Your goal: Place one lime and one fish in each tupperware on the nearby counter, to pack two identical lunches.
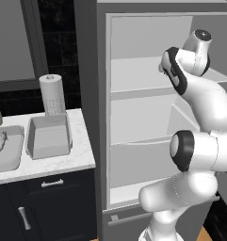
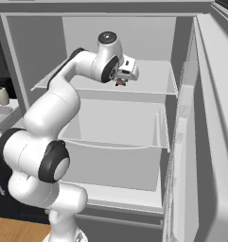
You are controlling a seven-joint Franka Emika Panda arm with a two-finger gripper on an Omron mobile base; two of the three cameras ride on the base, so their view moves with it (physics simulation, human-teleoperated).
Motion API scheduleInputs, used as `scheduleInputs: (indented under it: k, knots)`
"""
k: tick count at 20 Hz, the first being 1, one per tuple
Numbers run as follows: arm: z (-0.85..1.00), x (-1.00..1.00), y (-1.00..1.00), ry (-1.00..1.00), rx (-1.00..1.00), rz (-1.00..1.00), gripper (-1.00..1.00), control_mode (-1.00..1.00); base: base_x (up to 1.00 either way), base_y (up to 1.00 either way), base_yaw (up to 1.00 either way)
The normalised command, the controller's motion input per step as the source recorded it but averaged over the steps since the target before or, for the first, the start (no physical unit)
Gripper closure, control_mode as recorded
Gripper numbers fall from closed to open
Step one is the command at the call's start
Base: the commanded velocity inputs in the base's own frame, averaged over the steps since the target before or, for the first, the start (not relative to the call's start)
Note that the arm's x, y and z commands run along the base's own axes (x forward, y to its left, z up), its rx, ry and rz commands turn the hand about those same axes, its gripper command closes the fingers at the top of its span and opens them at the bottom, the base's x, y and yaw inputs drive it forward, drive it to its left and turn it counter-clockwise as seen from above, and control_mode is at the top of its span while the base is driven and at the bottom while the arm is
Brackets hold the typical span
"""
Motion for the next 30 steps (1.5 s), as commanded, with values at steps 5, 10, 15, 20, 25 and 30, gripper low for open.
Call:
scheduleInputs:
  k: [5, 10, 15, 20, 25, 30]
  knots:
    - [0.00, 0.00, 0.00, 0.00, 0.00, 0.00, 1.00, -1.00, 0.00, 0.00, 0.00]
    - [-0.01, -0.82, -0.10, -0.14, 0.06, 0.05, 1.00, -1.00, 0.00, 0.00, 0.00]
    - [0.02, -1.00, -0.01, -0.18, 0.11, 0.07, 1.00, -1.00, 0.00, 0.00, 0.00]
    - [0.34, -1.00, -0.02, -0.04, 0.07, 0.07, 1.00, -1.00, 0.00, 0.00, 0.00]
    - [0.26, -1.00, -0.07, 0.00, 0.02, 0.10, 1.00, -1.00, 0.00, 0.00, 0.00]
    - [-0.87, -1.00, 0.24, 0.08, -0.21, 0.19, 1.00, -1.00, 0.00, 0.00, 0.00]
